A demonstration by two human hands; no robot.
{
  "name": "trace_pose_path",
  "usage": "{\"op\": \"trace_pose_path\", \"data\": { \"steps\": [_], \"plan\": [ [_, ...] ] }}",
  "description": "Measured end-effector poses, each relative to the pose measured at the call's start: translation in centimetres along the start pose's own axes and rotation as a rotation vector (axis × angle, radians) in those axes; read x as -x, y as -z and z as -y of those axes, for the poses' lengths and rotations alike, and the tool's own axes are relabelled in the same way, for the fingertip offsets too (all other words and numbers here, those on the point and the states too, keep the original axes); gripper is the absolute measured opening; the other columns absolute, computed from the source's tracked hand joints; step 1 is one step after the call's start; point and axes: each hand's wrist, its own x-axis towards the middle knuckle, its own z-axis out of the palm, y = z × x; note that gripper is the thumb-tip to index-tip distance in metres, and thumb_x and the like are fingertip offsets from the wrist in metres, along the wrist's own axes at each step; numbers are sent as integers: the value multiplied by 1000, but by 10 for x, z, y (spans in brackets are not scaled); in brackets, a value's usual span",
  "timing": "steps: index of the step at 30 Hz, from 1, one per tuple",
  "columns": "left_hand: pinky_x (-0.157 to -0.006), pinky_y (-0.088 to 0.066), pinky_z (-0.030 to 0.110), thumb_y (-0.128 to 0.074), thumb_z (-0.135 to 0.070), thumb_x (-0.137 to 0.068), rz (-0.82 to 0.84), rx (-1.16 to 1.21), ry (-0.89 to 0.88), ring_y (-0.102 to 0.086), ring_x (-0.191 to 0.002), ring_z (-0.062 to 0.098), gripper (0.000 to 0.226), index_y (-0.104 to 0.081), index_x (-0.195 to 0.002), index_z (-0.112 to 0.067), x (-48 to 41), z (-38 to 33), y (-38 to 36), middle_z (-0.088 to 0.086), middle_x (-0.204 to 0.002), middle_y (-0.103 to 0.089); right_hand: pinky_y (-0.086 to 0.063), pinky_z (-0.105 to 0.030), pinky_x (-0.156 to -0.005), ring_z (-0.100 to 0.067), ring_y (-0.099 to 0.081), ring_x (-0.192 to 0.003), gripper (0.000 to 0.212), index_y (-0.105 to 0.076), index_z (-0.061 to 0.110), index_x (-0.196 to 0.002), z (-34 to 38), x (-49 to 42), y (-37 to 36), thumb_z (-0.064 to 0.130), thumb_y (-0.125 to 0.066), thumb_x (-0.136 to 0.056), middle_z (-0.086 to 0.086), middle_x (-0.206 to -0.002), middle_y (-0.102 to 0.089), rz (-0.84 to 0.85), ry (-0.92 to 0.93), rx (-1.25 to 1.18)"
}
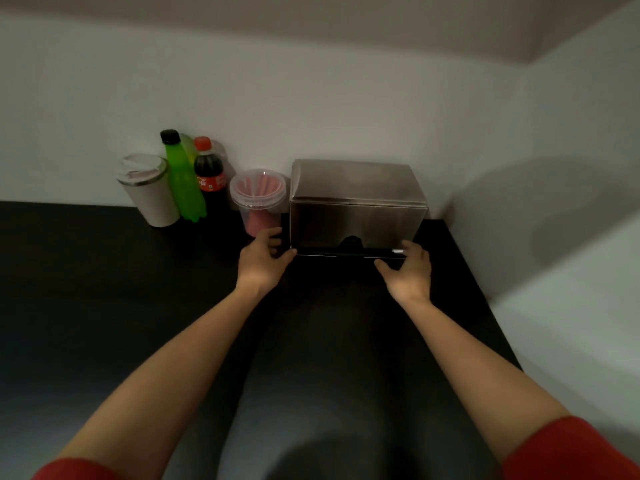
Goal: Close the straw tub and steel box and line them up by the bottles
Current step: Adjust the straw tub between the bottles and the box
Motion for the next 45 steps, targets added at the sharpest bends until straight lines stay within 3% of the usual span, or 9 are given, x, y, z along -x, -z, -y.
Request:
{"op": "trace_pose_path", "data": {
  "steps": [7,13,18,26,28,30,33,36,45],
  "plan": [
    [-81,-45,24,-70,-29,-82,-114,-3,-22,-58,-103,13,51,-51,-127,-17,21,5,26,3,-119,-61,-44,-36,-95,-23,-50,-113,44,-53,17,-120,27,26,-10,30,-69,-81,-6,-119,-51,173,182,-73],
    [-76,-44,22,-67,-34,-84,-117,20,34,-57,-112,18,57,-45,-133,-18,4,16,53,5,-130,-56,-44,-24,-84,-12,-54,-104,36,-55,19,-120,69,43,-40,35,-60,-87,-2,-121,-53,359,233,-172],
    [-85,-45,29,-64,-38,-86,-57,44,73,-56,-114,22,63,-39,-138,-14,-30,24,70,10,-134,-52,-35,-10,-67,-7,-53,-102,42,-51,22,-127,103,44,-74,41,-55,-90,1,-120,-57,506,177,-228],
    [-91,-39,27,-60,-42,-87,58,102,73,-51,-120,21,63,-38,-139,-14,-86,30,69,7,-136,-52,-40,-26,-94,-14,-48,-119,66,-31,22,-143,132,43,-128,38,-60,-87,-2,-143,-42,504,169,-328],
    [-97,-40,30,-59,-42,-88,77,113,68,-50,-122,21,64,-37,-140,-13,-96,32,68,7,-137,-51,-36,-27,-100,-13,-43,-123,70,-25,21,-145,139,42,-135,33,-62,-87,5,-138,-41,465,187,-396],
    [-104,-39,36,-57,-42,-89,86,126,76,-48,-126,22,65,-34,-142,-12,-103,35,67,9,-140,-49,-32,-18,-97,-4,-39,-119,70,-25,23,-145,147,40,-141,28,-62,-87,12,-127,-39,426,239,-433],
    [-105,-40,42,-54,-41,-91,96,167,116,-51,-124,26,64,-32,-144,-13,-111,39,66,11,-139,-50,-29,-9,-95,-4,-38,-122,69,-24,24,-144,158,35,-148,22,-62,-86,8,-132,-40,368,274,-452],
    [-103,-42,44,-53,-38,-92,107,243,145,-54,-120,28,62,-31,-145,-14,-117,42,66,13,-137,-51,-32,-23,-107,-13,-39,-129,70,-25,18,-145,165,30,-154,18,-62,-86,-4,-143,-40,339,290,-451],
    [-101,-45,41,-55,-40,-90,81,179,61,-59,-113,20,52,-50,-136,-16,-125,39,66,6,-128,-61,-34,-32,-110,-14,-43,-128,67,-27,16,-144,169,23,-156,19,-62,-86,-4,-140,-46,343,262,-462]
  ]
}}
